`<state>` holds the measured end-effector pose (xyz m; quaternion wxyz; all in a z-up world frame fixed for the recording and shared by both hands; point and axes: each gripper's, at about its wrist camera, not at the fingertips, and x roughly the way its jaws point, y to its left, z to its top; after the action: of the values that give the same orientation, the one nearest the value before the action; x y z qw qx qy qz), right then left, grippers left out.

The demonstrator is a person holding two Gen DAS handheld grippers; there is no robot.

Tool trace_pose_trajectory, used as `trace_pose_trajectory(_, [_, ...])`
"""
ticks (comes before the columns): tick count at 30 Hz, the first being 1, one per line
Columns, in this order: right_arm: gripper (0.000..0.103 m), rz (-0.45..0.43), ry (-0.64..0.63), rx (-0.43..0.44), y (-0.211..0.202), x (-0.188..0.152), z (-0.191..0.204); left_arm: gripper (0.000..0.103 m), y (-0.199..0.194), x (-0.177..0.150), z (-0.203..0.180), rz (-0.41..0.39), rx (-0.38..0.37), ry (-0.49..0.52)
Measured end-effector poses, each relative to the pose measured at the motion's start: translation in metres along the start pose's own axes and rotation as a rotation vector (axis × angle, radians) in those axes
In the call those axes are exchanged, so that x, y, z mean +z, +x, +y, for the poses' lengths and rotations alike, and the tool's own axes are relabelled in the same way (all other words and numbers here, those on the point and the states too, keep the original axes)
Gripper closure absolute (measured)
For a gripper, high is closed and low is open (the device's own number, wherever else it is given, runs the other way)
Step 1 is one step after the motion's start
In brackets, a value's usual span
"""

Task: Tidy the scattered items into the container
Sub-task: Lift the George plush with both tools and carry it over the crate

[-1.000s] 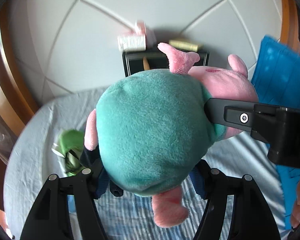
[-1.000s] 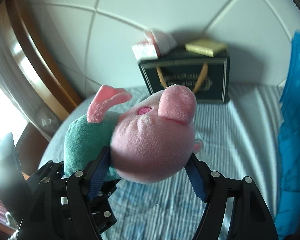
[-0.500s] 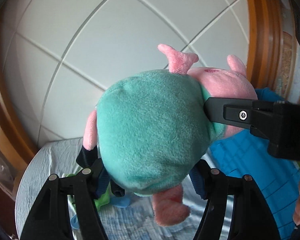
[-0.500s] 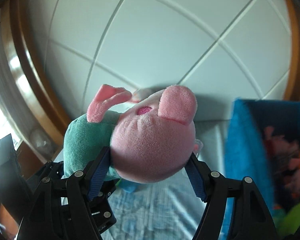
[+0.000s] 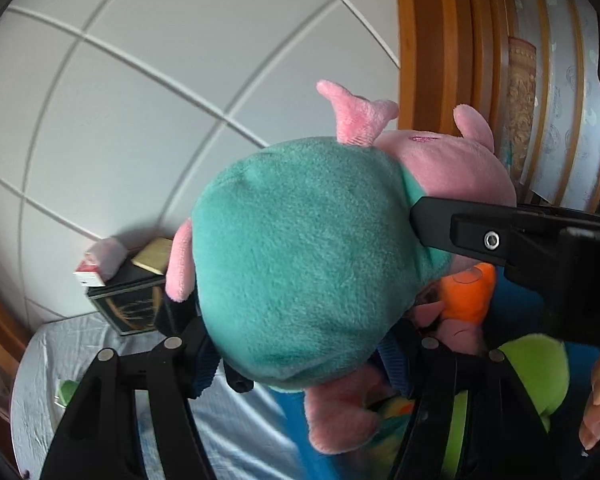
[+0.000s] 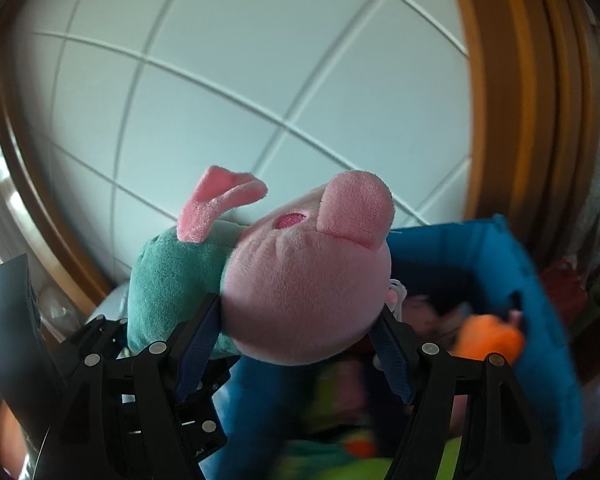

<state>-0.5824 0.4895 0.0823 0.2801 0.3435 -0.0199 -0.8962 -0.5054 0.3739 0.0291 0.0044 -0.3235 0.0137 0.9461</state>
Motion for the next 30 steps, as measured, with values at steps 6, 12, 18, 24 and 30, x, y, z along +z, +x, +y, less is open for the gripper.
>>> trace_pose_trajectory(6, [0.031,0.136,0.012,-0.004,0.031,-0.007,-0.084,0.037,0.067,-0.008,-0.08,0.19,0.007,-0.016])
trace_pose_trajectory(12, [0.031,0.307,0.067,0.026,0.086,-0.025,-0.133,0.037,0.133,-0.029,-0.109,0.382,0.017,-0.048])
trace_pose_trajectory(18, [0.031,0.45,0.13,0.047,0.139,-0.045,-0.161,0.037,0.174,-0.06,-0.111,0.534,0.028,-0.031])
trace_pose_trajectory(24, [0.031,0.494,0.118,0.007,0.157,-0.049,-0.169,0.037,0.195,-0.08,-0.116,0.615,0.022,-0.022])
trace_pose_trajectory(30, [0.03,0.507,0.073,-0.041,0.161,-0.052,-0.171,0.037,0.196,-0.084,-0.115,0.627,0.009,-0.052])
